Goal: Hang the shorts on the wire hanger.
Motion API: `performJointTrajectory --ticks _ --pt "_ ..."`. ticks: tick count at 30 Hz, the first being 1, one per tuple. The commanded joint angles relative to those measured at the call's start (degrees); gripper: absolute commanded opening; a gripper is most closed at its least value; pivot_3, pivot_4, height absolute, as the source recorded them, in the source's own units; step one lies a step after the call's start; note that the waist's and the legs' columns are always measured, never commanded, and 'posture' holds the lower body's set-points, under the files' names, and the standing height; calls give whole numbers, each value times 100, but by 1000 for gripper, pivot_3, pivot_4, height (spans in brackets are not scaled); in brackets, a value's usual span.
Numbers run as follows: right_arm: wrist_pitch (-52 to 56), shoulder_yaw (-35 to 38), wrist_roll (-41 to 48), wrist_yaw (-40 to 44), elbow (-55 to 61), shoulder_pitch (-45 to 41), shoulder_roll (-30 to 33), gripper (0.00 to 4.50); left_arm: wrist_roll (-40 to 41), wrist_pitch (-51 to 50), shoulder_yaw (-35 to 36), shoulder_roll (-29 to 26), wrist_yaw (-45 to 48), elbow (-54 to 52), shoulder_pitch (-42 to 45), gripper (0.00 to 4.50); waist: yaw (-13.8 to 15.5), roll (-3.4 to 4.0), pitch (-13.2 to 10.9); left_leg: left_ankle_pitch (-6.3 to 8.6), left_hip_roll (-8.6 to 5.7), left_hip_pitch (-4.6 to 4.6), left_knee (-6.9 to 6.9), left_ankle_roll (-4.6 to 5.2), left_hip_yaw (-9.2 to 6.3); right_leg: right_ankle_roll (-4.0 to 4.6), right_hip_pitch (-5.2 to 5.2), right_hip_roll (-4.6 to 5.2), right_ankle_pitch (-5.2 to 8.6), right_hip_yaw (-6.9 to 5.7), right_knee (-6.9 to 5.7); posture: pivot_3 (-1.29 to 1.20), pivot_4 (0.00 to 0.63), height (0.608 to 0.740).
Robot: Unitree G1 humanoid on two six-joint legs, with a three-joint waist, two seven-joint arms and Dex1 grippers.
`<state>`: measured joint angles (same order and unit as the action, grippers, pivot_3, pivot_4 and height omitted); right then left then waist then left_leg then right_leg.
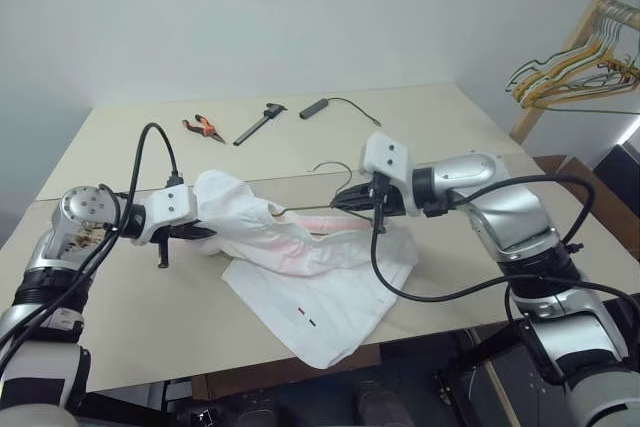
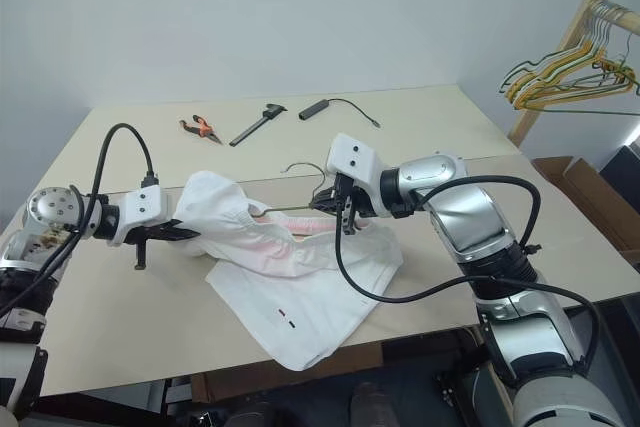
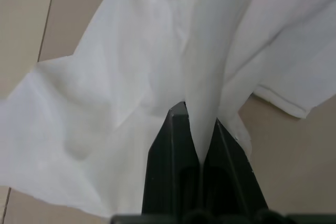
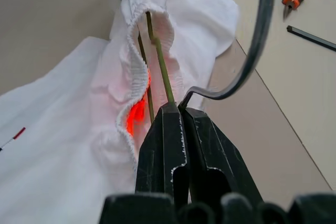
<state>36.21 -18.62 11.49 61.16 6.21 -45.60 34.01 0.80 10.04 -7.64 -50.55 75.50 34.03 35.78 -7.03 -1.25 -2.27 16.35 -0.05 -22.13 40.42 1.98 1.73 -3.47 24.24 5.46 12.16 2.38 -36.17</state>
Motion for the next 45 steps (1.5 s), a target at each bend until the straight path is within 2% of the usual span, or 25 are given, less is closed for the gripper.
performJointTrajectory --ticks 1,12,20,31,35,41,43,45 --pt "-237 63 -77 32 80 16 88 0 30 61 184 -122 -79 -37 150 22 0 0 0 0 0 0 0 0 0 0 0 0 0 0 0 -84 0 740" --pt "-411 -89 -339 131 249 162 417 0 81 29 171 -104 -71 -117 75 22 1 0 0 0 0 -2 0 0 1 0 1 0 0 0 1 -96 0 740" --pt "-394 -207 -621 -148 229 62 262 0 96 -15 143 -42 -81 -199 65 22 -1 0 0 0 0 -2 0 0 1 0 1 0 0 0 0 -96 0 740" --pt "156 282 22 -109 404 -192 -14 0 85 1 73 29 -29 -519 -204 22 -6 0 0 0 0 -2 0 0 0 0 0 0 0 0 -2 -96 0 740" --pt "194 368 291 74 411 -262 19 0 -37 37 75 80 -273 -453 -174 891 -1 0 0 0 1 -1 0 0 0 0 0 1 0 0 0 -91 0 740" --pt "232 420 417 151 299 -413 52 0 300 -143 291 -177 140 -691 -304 3006 -8 0 0 0 0 -3 0 0 1 0 2 1 0 0 -1 -93 0 740" --pt "296 437 455 180 232 -507 84 0 669 -147 526 -361 475 -780 -358 3601 -38 0 0 0 2 -4 -1 0 1 0 5 0 0 1 -3 -94 0 740" --pt "453 429 473 182 138 -630 111 0 1455 -578 901 -392 873 -1208 -336 4243 -42 1 -1 0 4 -6 -1 0 2 1 10 -1 0 2 -4 -92 0 740"
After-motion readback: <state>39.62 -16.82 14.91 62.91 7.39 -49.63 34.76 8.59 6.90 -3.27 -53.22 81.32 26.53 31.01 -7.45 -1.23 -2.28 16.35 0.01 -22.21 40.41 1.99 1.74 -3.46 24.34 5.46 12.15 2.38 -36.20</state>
